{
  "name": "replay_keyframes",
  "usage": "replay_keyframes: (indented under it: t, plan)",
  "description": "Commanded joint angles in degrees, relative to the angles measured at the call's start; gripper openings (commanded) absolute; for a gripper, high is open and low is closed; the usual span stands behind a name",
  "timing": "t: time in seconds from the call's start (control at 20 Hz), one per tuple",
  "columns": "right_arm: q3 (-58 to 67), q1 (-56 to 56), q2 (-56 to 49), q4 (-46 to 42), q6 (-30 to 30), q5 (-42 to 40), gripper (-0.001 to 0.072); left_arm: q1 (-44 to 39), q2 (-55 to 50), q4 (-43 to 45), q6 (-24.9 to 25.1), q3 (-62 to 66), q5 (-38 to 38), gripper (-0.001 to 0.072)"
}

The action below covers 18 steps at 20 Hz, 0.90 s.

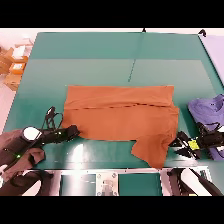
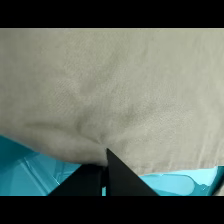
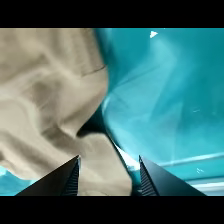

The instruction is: Fold the shirts.

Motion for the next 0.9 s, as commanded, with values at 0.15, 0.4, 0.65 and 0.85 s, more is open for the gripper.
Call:
replay_keyframes:
  t: [0.15,0.4,0.65,0.85]
  plan:
    - [-5.79,-0.87,-4.96,8.35,-4.98,-6.27,0.0428,-0.02,0.04,0.02,0.37,0.07,-0.07,0.0022]
    - [-4.13,-0.66,-5.2,15.23,-11.74,-4.9,0.0071,-0.02,0.04,0.02,0.37,0.09,-0.92,0.0023]
    - [2.21,-0.72,-0.98,10.4,-6.82,1.16,0.0017,0.0,0.52,9.55,-4.09,4.9,-13.18,0.0021]
    - [5.68,-0.68,5.73,0.35,0.28,5.73,0.0017,-0.02,0.5,28.85,-13.79,16.7,-28.02,0.0021]
